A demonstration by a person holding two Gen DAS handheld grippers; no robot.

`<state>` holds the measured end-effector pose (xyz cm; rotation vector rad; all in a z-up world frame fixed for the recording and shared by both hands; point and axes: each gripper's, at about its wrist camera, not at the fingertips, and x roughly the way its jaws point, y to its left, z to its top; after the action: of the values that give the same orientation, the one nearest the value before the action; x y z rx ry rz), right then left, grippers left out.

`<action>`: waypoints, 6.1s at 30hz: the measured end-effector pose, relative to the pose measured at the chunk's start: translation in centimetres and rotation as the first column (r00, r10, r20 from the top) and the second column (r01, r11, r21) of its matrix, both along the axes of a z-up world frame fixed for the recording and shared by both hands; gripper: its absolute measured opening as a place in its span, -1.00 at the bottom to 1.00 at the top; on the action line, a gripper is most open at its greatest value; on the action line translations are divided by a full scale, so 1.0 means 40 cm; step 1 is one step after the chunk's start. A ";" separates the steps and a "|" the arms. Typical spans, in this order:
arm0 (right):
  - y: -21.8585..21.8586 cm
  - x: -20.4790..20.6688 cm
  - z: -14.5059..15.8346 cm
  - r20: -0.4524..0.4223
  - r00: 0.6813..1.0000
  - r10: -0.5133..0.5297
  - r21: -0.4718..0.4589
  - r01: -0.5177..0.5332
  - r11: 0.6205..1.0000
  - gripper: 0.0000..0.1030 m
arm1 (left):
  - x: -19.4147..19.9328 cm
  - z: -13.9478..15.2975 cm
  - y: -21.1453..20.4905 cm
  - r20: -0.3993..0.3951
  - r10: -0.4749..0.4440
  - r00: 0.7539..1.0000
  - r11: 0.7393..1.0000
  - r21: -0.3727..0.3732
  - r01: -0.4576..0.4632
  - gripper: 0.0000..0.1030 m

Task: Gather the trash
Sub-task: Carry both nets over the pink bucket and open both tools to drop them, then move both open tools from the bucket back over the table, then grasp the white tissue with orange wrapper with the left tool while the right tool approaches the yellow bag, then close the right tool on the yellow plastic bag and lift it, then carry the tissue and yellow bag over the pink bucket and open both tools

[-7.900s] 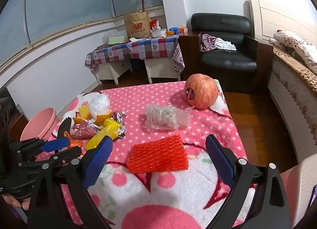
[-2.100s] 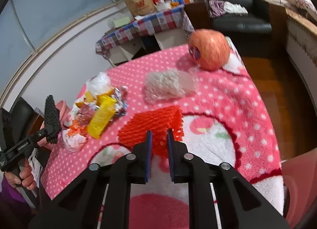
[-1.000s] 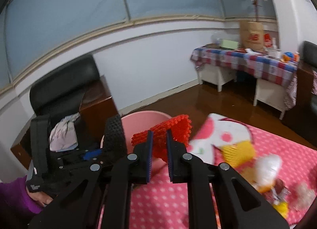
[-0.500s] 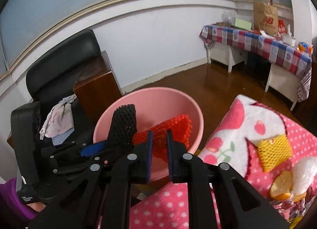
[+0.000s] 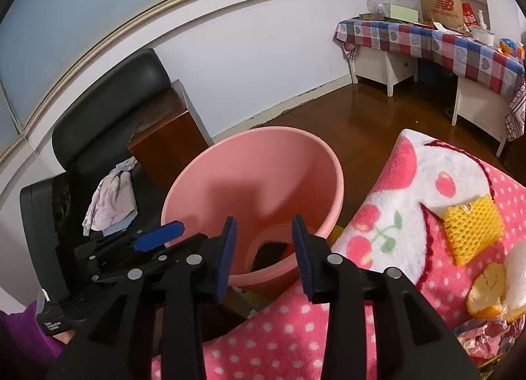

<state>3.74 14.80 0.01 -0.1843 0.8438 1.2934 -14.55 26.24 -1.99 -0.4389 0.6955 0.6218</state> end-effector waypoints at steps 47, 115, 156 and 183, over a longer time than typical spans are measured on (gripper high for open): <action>-0.662 0.045 -0.058 -0.092 0.871 -0.483 0.070 0.489 0.869 -0.31 | 0.205 0.001 -0.470 -0.044 -0.373 0.927 0.925 -0.097 0.368 -0.09; -0.691 0.136 -0.173 -0.330 0.810 -0.485 -0.050 0.498 0.866 -0.11 | 0.268 -0.002 -0.477 -0.001 -0.457 0.889 0.886 -0.092 0.455 -0.45; -0.670 0.198 -0.160 -0.361 0.793 -0.491 0.030 0.536 0.844 -0.58 | 0.232 0.013 -0.467 0.034 -0.457 0.889 0.885 -0.081 0.458 -0.46; -0.469 0.087 0.014 -0.129 0.940 -0.317 0.143 0.334 0.932 -0.58 | 0.095 0.098 -0.359 0.133 -0.310 0.941 0.951 0.043 0.307 -0.46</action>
<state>7.22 -3.95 0.59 0.1513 0.8132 1.0573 -10.76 11.87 1.95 -0.3404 0.6083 0.2989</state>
